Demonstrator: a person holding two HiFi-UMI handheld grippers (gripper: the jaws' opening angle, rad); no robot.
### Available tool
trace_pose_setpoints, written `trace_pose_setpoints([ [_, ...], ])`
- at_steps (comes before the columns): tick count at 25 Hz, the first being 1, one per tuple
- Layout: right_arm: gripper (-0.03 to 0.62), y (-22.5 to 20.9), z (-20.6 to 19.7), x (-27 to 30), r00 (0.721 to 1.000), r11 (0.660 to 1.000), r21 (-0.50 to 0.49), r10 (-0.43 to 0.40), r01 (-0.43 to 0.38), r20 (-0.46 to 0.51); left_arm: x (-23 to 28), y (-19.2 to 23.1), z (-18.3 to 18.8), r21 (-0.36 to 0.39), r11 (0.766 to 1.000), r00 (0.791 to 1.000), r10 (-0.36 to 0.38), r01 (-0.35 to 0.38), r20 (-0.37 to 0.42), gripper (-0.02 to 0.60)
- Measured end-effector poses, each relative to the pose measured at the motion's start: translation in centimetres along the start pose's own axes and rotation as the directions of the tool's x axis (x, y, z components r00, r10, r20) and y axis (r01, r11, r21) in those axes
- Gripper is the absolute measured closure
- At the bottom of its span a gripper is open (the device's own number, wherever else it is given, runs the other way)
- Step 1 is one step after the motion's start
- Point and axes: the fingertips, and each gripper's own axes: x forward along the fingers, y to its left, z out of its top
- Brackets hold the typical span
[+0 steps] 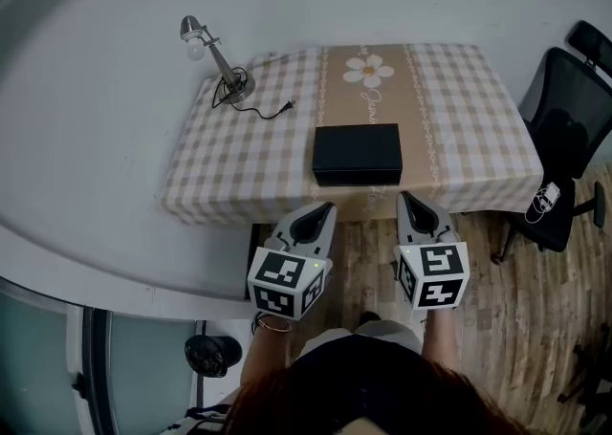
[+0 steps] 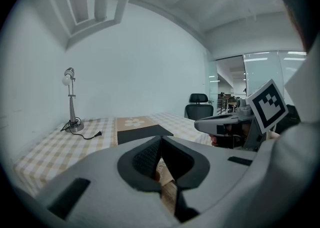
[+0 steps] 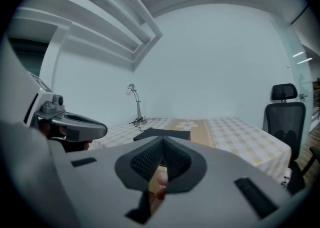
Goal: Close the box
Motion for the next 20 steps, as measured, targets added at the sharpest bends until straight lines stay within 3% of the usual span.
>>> trace_pose_setpoints([
  [20, 0.577, 5.2, 1.4, -5.7, 0.999, 0.997, -0.057, -0.054, 0.054, 0.006, -7.0, -1.1, 0.7, 0.034, 0.999, 0.998, -0.043, 0.041, 0.054, 0.554],
])
